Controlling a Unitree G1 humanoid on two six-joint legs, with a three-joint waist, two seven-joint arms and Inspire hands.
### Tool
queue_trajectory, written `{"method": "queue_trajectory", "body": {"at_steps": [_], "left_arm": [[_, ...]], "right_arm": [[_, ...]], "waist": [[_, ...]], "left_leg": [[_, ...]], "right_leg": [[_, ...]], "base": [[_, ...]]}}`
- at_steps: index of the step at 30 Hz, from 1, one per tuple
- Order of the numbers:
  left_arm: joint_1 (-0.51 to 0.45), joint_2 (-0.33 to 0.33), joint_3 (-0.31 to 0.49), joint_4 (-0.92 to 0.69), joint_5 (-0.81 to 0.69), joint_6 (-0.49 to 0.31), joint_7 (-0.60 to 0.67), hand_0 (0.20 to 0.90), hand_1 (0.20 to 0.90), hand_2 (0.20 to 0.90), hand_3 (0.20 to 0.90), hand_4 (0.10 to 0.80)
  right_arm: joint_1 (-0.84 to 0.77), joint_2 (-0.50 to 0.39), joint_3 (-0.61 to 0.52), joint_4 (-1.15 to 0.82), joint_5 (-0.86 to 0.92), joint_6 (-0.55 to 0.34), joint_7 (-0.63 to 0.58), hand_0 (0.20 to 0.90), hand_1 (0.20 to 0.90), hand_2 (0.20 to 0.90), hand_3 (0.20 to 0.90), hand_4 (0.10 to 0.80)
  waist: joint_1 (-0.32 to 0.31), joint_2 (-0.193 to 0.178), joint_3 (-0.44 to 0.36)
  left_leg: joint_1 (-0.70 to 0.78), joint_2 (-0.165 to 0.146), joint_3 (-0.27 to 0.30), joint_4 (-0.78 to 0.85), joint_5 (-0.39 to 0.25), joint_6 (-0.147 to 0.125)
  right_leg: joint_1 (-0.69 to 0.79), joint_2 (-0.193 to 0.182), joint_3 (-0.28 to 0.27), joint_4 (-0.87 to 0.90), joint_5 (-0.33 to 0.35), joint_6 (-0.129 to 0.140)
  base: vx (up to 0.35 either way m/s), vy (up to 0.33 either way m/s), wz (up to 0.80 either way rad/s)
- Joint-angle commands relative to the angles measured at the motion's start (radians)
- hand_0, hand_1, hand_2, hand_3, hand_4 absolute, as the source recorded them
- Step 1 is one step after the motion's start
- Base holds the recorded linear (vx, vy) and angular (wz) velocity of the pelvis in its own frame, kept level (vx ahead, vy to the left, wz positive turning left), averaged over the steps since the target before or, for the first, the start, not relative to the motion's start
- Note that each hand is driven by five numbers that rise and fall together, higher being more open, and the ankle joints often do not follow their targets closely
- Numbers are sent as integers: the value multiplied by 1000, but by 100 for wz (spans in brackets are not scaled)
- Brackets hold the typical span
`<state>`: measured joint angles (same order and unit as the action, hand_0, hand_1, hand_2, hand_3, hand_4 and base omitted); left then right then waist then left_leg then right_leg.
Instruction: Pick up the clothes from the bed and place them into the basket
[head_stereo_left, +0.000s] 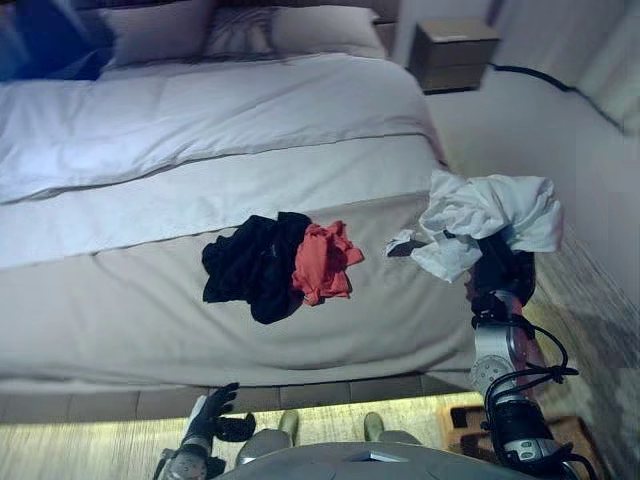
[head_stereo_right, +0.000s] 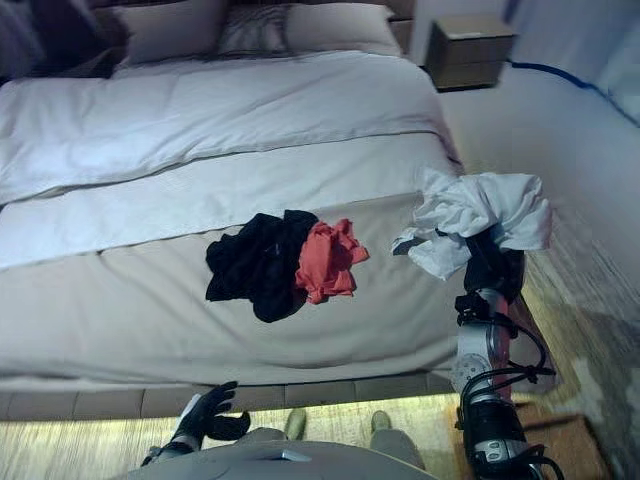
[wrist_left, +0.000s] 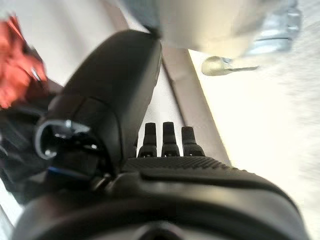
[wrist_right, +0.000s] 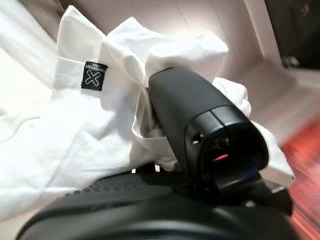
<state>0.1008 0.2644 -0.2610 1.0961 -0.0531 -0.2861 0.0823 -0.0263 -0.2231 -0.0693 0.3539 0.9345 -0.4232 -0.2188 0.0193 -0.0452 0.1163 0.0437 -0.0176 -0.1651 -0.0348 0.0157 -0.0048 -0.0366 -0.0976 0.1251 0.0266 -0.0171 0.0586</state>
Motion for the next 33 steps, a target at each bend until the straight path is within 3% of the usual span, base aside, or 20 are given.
{"method": "queue_trajectory", "body": {"at_steps": [1, 2, 3, 4, 5, 9, 11, 12, 14, 19, 33], "left_arm": [[-9, 27, -42, 14, 34, -10, -18, 900, 900, 900, 900, 800], [-10, 45, -44, 16, 20, 11, -23, 900, 900, 900, 900, 800], [-8, 61, -34, 20, 10, 26, -30, 900, 900, 900, 900, 800], [0, 69, -20, 20, 5, 32, -30, 900, 900, 900, 900, 800], [11, 78, -6, 16, 4, 37, -26, 900, 900, 900, 900, 800], [-25, 84, -7, 45, -42, 33, -17, 900, 900, 900, 900, 800], [-48, 73, -9, 60, -65, 38, -13, 900, 900, 900, 900, 800], [-60, 66, -19, 58, -79, 37, -9, 900, 900, 900, 900, 800], [-71, 54, -22, 50, -80, 35, -5, 900, 900, 900, 900, 800], [-92, 39, -51, 20, -29, 32, -26, 900, 900, 900, 900, 800], [-52, 54, -45, 46, 25, 0, -39, 900, 900, 900, 900, 800]], "right_arm": [[-12, -38, -71, -128, -102, -139, -44, 300, 300, 300, 200, 100], [6, -38, -78, -111, -95, -135, -53, 300, 300, 300, 200, 100], [8, -40, -81, -87, -87, -115, -58, 300, 300, 300, 200, 100], [5, -46, -79, -62, -86, -108, -59, 300, 300, 300, 200, 100], [-8, -57, -72, -25, -66, -98, -46, 300, 300, 300, 200, 100], [-66, -69, -30, 111, -87, -110, -116, 300, 300, 300, 200, 100], [-89, -62, -6, 182, -101, -105, -150, 300, 300, 300, 200, 100], [-107, -50, 4, 218, -118, -97, -178, 300, 300, 300, 200, 100], [-112, -33, 16, 272, -131, -103, -202, 300, 300, 300, 200, 100], [-112, -32, -3, 392, -96, -101, -248, 300, 300, 300, 200, 100], [-139, -112, -107, 673, -44, -49, -246, 300, 300, 300, 200, 100]], "waist": [[-25, 36, 10], [-29, 37, 15], [-23, 37, 19], [-12, 40, 21], [11, 50, 23], [81, 81, -8], [118, 78, -31], [142, 63, -36], [156, 46, -37], [158, 35, -53], [161, 55, -75]], "left_leg": [[-30, -12, 18, 63, -77, 11], [-8, -19, 32, 46, -92, 18], [7, -20, 67, 28, -92, 16], [16, -18, 98, 18, -87, 16], [27, -11, 152, -10, -70, 17], [-16, 0, 250, -31, -33, 35], [-42, 7, 302, -23, -31, 38], [-54, 7, 331, -21, -27, 28], [-69, 23, 363, -9, -15, 4], [-88, 48, 376, -24, 10, -14], [-55, 53, 303, -47, 17, -39]], "right_leg": [[-18, -86, -74, 43, 104, 109], [-35, -121, -95, 40, 151, 126], [-58, -149, -161, 59, 194, 139], [-75, -154, -218, 97, 205, 140], [-85, -148, -303, 156, 195, 137], [-32, -128, -440, 289, 93, 87], [29, -145, -509, 273, 59, 77], [82, -142, -551, 178, 38, 76], [141, -99, -557, 33, 9, 75], [152, -60, -535, -64, 15, 74], [141, -25, -539, -84, 23, 48]], "base": [[-125, 169, -69], [-113, 161, -63], [-142, 165, -71], [-259, 194, -92], [-309, 176, -127], [-266, 120, -128], [-176, -56, -104], [-156, -191, -111], [-110, -206, -104], [-100, -149, -53], [3, -74, 1]]}}
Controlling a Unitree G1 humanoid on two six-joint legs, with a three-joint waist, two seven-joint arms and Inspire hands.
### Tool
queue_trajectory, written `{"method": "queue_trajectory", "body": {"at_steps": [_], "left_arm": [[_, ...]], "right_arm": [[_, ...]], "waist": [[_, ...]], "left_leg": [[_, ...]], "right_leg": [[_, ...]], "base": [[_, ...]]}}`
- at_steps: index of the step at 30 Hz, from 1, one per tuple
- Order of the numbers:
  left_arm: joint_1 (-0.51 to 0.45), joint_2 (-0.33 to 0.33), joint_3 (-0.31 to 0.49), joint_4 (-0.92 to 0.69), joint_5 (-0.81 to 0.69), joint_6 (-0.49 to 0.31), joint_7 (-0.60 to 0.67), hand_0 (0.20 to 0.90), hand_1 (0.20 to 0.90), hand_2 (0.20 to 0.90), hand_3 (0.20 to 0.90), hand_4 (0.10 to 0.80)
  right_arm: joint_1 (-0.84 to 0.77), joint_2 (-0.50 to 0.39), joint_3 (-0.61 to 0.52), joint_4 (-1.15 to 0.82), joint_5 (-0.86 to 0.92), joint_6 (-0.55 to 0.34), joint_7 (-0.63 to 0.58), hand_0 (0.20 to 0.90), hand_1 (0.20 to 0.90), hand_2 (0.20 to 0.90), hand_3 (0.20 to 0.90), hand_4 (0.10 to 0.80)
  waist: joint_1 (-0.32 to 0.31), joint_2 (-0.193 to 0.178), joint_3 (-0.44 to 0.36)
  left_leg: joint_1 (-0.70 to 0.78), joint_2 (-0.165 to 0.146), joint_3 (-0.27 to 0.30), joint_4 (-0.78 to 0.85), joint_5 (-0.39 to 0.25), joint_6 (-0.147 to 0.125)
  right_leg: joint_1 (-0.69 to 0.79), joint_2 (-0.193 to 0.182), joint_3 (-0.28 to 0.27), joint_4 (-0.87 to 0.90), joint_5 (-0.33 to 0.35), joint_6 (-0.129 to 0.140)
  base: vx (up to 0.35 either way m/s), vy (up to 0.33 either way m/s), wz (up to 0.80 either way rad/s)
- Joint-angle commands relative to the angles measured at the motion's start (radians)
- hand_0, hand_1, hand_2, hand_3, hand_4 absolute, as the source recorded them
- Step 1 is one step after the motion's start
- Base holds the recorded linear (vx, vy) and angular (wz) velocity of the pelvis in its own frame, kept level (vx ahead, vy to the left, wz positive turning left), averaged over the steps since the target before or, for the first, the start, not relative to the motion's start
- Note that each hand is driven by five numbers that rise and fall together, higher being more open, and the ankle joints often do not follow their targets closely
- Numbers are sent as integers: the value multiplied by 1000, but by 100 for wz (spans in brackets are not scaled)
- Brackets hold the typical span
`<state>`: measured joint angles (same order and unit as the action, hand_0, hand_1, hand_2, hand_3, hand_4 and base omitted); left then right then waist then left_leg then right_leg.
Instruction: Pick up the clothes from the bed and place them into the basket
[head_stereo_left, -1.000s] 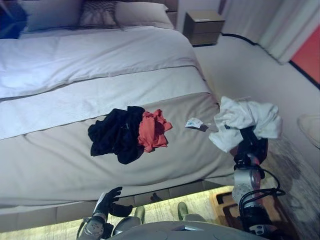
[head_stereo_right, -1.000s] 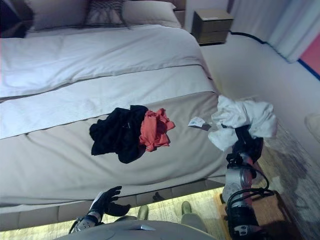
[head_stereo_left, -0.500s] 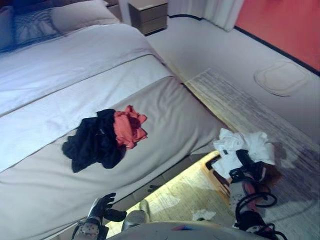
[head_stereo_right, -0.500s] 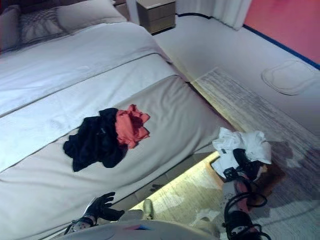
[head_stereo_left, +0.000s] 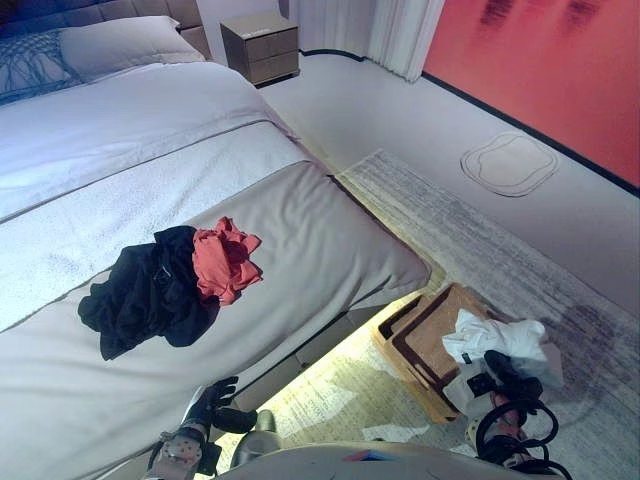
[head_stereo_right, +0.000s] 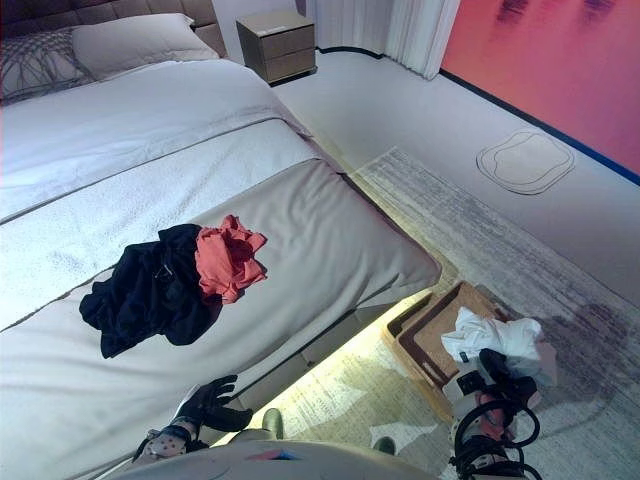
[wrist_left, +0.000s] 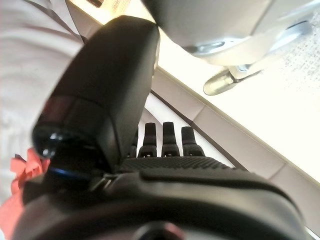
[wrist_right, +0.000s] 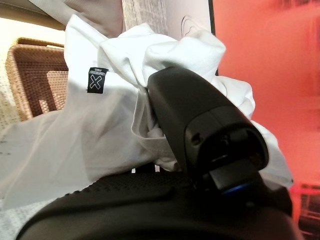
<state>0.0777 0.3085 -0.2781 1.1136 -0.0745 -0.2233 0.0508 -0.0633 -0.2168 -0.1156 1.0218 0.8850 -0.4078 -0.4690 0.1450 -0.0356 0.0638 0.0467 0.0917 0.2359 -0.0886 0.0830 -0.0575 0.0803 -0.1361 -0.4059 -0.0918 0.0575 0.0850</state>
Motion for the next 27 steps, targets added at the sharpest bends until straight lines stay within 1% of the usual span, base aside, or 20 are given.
{"method": "queue_trajectory", "body": {"at_steps": [1, 2, 8, 14, 18, 21, 25, 27], "left_arm": [[-27, 10, -27, 28, 47, -63, -10, 900, 900, 900, 900, 800], [-26, 13, -29, 27, 49, -66, -18, 900, 900, 900, 900, 800], [-20, 23, -42, 14, 48, -68, -23, 900, 900, 900, 900, 800], [-7, 31, -45, 9, 42, -74, -22, 900, 900, 900, 900, 800], [-5, 37, -53, -1, 38, -74, -25, 900, 900, 900, 900, 800], [-3, 41, -53, -16, 44, -64, -28, 900, 900, 900, 900, 800], [1, 50, -54, -45, 38, -56, -37, 900, 900, 900, 900, 800], [-5, 57, -56, -69, 21, -44, -44, 900, 900, 900, 900, 800]], "right_arm": [[-104, -124, -68, 12, 6, -64, -1, 300, 300, 300, 200, 100], [-112, -145, -89, 41, 14, -63, -2, 300, 300, 300, 200, 100], [-129, -198, -143, 89, 42, -69, -33, 300, 300, 300, 200, 100], [-129, -236, -185, 128, 38, -49, -66, 300, 300, 300, 200, 100], [-129, -270, -208, 144, 50, -35, -60, 300, 300, 300, 200, 100], [-131, -294, -214, 120, 31, -35, -55, 300, 300, 300, 200, 100], [-136, -324, -208, 42, -35, -27, -98, 300, 300, 300, 200, 100], [-146, -354, -198, 5, -64, -11, -64, 300, 300, 300, 200, 100]], "waist": [[36, 47, -22], [38, 52, -19], [39, 70, -4], [34, 82, 0], [30, 90, 8], [25, 94, 14], [14, 99, 24], [7, 106, 32]], "left_leg": [[-59, -56, -100, 6, -50, 12], [-61, -59, -108, 6, -48, 10], [-65, -67, -129, 6, -45, 6], [-59, -71, -135, 4, -45, 1], [-61, -72, -137, 5, -44, -3], [-61, -71, -139, 5, -43, -6], [-63, -70, -137, 6, -41, -10], [-68, -68, -135, 6, -40, -13]], "right_leg": [[24, 14, -9, 35, -51, 21], [21, 13, -12, 36, -51, 20], [13, 8, -19, 45, -52, 19], [14, 6, -20, 45, -52, 20], [12, 4, -23, 47, -53, 18], [9, 1, -23, 48, -51, 18], [3, 1, -20, 50, -50, 16], [-6, -1, -18, 54, -53, 14]], "base": [[-11, -40, 17], [-7, -35, 24], [-12, -19, 11], [5, -11, 5], [-1, -16, 0], [-5, -43, 1], [-10, -10, 1], [-33, 8, 0]]}}
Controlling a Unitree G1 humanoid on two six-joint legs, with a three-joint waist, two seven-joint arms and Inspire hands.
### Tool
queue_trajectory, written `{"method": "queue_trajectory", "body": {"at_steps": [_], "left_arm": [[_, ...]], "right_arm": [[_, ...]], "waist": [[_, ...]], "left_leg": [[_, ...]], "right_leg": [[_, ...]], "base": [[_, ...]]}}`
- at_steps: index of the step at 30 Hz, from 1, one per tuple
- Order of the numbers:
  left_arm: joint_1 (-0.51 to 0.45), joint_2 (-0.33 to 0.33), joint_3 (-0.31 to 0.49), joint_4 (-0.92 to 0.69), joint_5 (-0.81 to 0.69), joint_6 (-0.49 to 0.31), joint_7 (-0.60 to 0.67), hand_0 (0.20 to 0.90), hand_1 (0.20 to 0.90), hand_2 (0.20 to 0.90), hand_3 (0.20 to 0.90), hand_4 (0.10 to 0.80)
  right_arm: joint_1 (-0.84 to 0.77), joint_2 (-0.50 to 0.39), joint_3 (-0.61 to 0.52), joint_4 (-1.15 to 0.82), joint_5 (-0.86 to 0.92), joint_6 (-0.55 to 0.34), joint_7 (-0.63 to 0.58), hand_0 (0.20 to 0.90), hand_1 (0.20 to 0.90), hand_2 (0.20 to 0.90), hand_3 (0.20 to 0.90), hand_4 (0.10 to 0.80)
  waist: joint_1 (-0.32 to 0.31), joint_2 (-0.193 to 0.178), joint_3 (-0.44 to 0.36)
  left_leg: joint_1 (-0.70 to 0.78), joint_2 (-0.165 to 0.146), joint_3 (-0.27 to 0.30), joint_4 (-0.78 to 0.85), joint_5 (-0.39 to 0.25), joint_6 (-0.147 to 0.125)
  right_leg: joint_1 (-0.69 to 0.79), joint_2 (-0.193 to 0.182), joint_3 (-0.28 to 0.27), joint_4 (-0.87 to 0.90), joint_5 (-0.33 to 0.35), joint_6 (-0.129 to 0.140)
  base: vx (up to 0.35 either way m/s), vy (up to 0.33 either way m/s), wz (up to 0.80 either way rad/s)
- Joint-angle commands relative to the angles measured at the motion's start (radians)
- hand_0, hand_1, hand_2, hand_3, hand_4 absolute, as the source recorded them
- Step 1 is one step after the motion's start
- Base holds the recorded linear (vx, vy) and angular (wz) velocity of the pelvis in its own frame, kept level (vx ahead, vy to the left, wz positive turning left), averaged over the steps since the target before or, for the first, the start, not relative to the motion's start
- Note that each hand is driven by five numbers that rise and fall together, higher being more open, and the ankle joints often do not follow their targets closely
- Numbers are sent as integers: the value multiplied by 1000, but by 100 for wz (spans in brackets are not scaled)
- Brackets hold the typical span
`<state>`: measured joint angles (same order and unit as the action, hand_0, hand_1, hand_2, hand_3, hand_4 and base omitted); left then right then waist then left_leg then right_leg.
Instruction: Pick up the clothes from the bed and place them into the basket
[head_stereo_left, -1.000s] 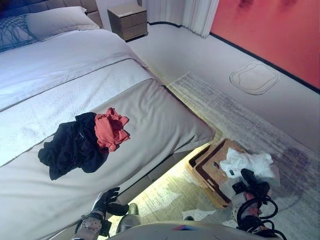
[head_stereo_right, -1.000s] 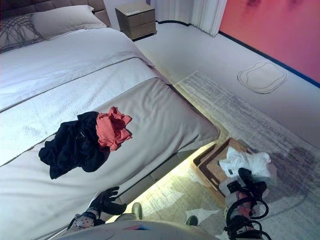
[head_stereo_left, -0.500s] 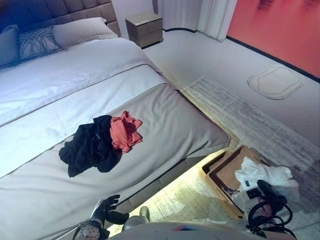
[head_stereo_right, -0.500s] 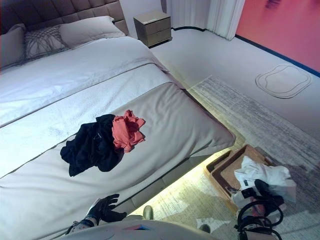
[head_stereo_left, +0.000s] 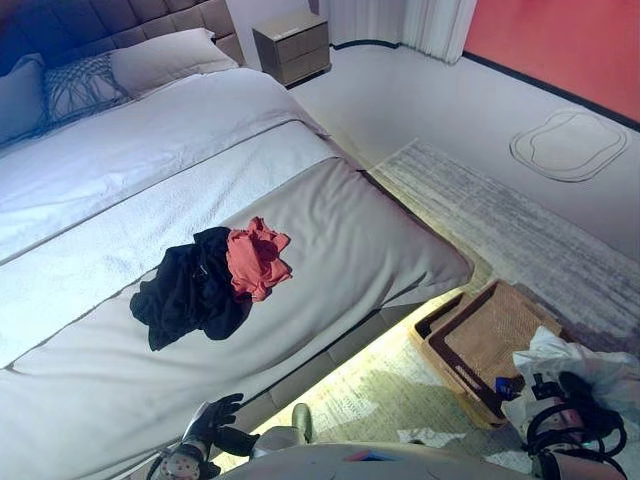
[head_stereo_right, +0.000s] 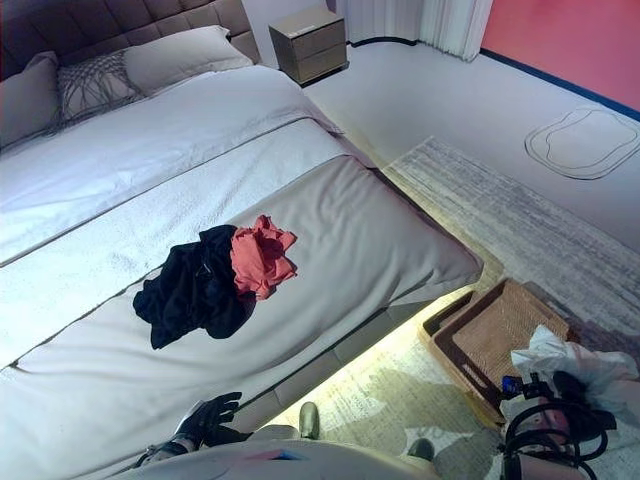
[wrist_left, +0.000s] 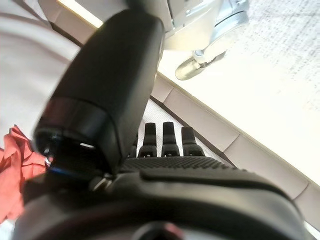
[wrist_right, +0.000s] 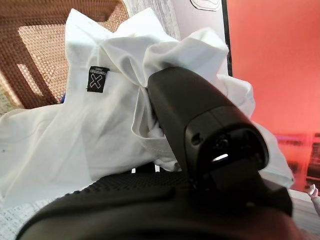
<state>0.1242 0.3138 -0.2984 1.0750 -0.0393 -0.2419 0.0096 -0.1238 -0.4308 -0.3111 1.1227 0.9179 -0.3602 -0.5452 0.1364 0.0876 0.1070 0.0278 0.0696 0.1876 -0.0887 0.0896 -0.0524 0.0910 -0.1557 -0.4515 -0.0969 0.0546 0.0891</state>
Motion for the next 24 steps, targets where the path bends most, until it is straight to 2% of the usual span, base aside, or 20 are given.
{"method": "queue_trajectory", "body": {"at_steps": [1, 9, 16, 24], "left_arm": [[-52, 51, -35, -32, -15, -25, -3, 900, 900, 900, 900, 800], [-50, 61, -31, -52, -31, -17, -12, 900, 900, 900, 900, 800], [-59, 44, -51, -42, -67, -34, -11, 900, 900, 900, 900, 800], [-36, 26, -39, -10, -61, -55, -3, 900, 900, 900, 900, 800]], "right_arm": [[-87, -141, -2, -99, -102, -58, 11, 300, 300, 300, 200, 100], [-123, -215, 24, -178, -126, 11, 72, 300, 300, 300, 200, 100], [-245, -278, 79, -197, -159, 54, 76, 300, 300, 300, 200, 100], [-255, -279, 86, -173, -177, 61, 64, 300, 300, 300, 200, 100]], "waist": [[15, -16, -11], [11, -11, -1], [16, 23, 24], [22, 34, 28]], "left_leg": [[-49, -46, -86, 6, -46, -18], [-50, -42, -84, 7, -44, -27], [-78, -43, -95, 8, -22, -45], [-79, -37, -84, 12, -12, -55]], "right_leg": [[-17, 18, 28, 59, -50, 10], [-20, 18, 29, 57, -55, 5], [-41, 14, 26, 67, -66, -6], [-32, 10, 15, 75, -77, -10]], "base": [[0, 0, 0], [8, -15, 0], [-20, 25, 2], [26, 18, 6]]}}
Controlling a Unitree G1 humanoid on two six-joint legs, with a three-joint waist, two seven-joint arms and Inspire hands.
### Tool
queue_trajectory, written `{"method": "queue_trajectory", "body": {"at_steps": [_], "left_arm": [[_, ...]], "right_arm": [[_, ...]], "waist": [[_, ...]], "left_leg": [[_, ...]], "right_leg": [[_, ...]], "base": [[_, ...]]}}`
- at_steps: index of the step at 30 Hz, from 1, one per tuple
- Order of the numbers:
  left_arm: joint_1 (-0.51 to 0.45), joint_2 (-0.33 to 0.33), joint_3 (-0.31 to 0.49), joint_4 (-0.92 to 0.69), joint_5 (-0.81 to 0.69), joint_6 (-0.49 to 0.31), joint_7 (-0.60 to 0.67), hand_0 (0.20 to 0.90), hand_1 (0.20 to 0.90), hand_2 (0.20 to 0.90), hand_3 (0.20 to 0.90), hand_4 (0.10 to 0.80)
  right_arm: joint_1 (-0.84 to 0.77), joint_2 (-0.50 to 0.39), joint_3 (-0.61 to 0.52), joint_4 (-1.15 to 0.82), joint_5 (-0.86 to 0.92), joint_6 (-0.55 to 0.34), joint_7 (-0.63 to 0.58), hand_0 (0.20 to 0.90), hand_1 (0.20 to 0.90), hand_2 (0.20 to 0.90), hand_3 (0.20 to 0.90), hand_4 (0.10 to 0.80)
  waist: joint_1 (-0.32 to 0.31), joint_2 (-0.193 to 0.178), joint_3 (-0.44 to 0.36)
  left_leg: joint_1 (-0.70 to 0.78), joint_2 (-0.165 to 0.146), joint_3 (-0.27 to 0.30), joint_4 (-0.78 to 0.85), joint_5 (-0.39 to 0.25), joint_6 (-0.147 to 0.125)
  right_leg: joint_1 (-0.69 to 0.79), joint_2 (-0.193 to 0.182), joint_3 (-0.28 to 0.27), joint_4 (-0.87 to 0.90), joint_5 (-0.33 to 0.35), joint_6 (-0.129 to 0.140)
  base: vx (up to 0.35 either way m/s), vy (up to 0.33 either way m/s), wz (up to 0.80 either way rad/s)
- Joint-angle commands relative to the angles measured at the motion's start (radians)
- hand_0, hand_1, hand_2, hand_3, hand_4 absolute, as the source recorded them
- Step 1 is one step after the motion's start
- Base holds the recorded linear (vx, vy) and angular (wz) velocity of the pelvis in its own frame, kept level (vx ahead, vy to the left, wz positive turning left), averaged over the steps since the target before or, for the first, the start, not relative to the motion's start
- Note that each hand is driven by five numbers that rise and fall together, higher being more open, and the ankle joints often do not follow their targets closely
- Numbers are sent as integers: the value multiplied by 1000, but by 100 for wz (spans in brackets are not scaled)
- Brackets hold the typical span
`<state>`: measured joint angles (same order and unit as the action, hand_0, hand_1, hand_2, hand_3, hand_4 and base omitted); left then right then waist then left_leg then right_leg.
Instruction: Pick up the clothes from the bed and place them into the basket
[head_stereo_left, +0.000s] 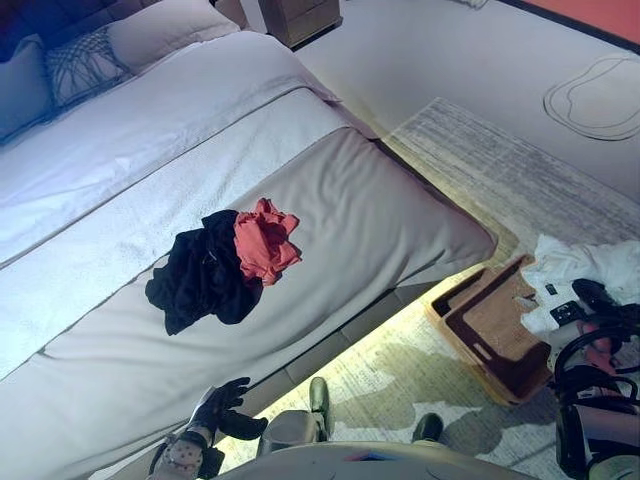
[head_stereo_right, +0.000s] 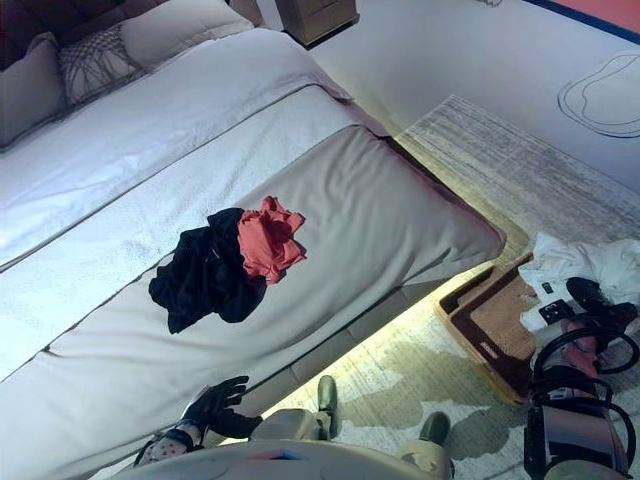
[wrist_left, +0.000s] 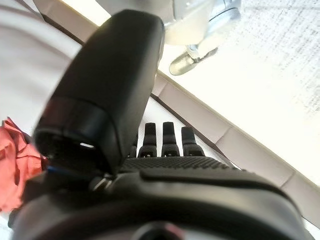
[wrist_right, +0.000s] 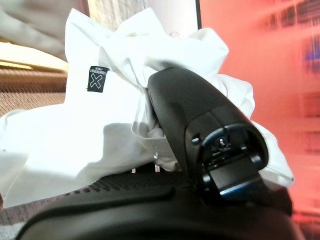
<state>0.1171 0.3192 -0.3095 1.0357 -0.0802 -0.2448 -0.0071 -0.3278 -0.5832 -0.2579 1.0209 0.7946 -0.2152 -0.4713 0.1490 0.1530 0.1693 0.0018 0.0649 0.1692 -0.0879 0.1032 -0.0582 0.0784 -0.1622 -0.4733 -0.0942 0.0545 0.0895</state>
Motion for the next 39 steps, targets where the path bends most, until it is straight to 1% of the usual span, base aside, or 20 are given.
{"method": "queue_trajectory", "body": {"at_steps": [1, 2, 7, 17, 21, 26, 34, 39], "left_arm": [[-27, 20, -26, 29, -18, -52, 12, 900, 900, 900, 900, 800], [-26, 20, -26, 29, -18, -54, 9, 900, 900, 900, 900, 800], [-31, 18, -34, 31, -35, -64, 5, 900, 900, 900, 900, 800], [-42, 14, -33, 28, -35, -51, 11, 900, 900, 900, 900, 800], [-39, 17, -30, 34, -27, -55, 15, 900, 900, 900, 900, 800], [-44, 26, -25, 31, -24, -42, 15, 900, 900, 900, 900, 800], [-47, 30, -21, 35, -32, -40, 11, 900, 900, 900, 900, 800], [-36, 25, -7, 51, -32, -47, 22, 900, 900, 900, 900, 800]], "right_arm": [[-47, -126, 33, -70, -54, -85, -13, 578, 578, 578, 524, 424], [-44, -127, 32, -69, -56, -86, -15, 900, 900, 900, 900, 800], [-50, -138, 30, -55, -61, -77, -14, 900, 900, 900, 900, 800], [-8, -80, 37, -34, -62, -91, -14, 900, 900, 900, 900, 800], [14, -58, 37, -20, -64, -91, -2, 900, 900, 900, 900, 800], [32, -33, 50, -23, -58, -102, 9, 900, 900, 900, 900, 800], [3, -30, 68, -28, -64, -88, 23, 900, 900, 900, 900, 800], [-6, -15, 90, -11, -72, -90, 95, 900, 900, 900, 900, 800]], "waist": [[9, -31, -34], [9, -29, -34], [4, -19, -30], [-1, -32, -33], [3, -45, -37], [13, -65, -40], [25, -81, -45], [46, -93, -42]], "left_leg": [[-51, -31, -64, 12, -26, -50], [-51, -30, -63, 12, -25, -51], [-50, -32, -59, 12, -24, -53], [-41, -28, -47, 11, -29, -51], [-33, -25, -46, 10, -32, -50], [-23, -18, -48, 11, -42, -52], [-32, -12, -55, 7, -29, -54], [-23, -6, -61, 9, -31, -61]], "right_leg": [[-18, 16, 36, 74, -78, -11], [-17, 15, 35, 75, -79, -12], [-19, 11, 34, 79, -82, -12], [-11, 13, 37, 76, -82, -12], [-2, 18, 37, 71, -81, -12], [14, 28, 34, 67, -88, -13], [16, 42, 32, 57, -80, -16], [38, 48, 19, 53, -88, -18]], "base": [[36, 15, 1], [0, 0, 0], [-15, 35, 0], [0, 0, 0], [0, -9, 0], [-4, -43, 2], [-22, -15, 1], [3, -3, 2]]}}
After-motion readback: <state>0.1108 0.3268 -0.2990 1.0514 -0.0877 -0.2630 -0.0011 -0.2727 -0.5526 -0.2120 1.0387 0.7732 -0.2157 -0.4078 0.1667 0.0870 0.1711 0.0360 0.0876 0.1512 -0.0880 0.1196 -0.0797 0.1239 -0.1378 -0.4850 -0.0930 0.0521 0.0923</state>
